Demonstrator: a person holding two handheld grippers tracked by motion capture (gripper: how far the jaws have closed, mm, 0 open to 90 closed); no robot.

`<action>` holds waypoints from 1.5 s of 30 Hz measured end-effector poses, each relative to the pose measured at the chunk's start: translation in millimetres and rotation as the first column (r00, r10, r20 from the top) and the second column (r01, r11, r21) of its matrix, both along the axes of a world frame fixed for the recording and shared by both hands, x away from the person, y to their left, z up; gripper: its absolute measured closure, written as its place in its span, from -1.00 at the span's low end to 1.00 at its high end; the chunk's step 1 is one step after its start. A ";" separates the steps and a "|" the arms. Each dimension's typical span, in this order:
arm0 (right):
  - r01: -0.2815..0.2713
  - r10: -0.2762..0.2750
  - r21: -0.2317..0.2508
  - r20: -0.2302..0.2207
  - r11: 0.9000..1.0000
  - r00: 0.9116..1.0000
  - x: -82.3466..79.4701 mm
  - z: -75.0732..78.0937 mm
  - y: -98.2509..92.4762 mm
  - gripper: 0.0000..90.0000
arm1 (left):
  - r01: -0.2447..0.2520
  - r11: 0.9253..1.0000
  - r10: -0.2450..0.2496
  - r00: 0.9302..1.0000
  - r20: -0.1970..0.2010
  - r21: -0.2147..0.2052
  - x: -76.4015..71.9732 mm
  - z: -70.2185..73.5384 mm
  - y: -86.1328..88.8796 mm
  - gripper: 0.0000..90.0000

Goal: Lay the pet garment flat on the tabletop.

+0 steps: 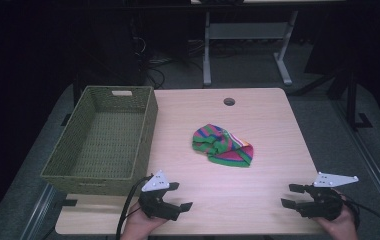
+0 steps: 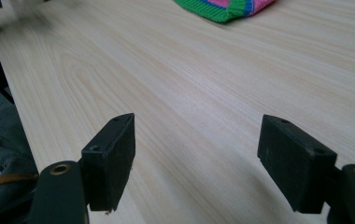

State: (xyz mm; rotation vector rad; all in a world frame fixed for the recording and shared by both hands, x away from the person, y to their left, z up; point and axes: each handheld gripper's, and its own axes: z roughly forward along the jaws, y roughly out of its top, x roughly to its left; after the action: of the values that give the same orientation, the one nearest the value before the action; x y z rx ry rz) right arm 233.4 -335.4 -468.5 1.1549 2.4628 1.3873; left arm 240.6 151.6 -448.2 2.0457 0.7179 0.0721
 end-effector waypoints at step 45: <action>-0.206 0.204 -0.037 -0.054 0.978 0.978 74.1 54.5 64.3 -0.41 | -0.011 1.000 0.011 1.000 0.000 -0.025 5.4 -0.4 6.6 -0.62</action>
State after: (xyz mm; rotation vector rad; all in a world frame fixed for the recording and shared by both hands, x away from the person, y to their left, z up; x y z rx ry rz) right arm 307.5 -271.1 -413.9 0.9612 2.6981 1.3616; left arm 246.0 158.2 -448.6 2.0174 0.7268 0.0694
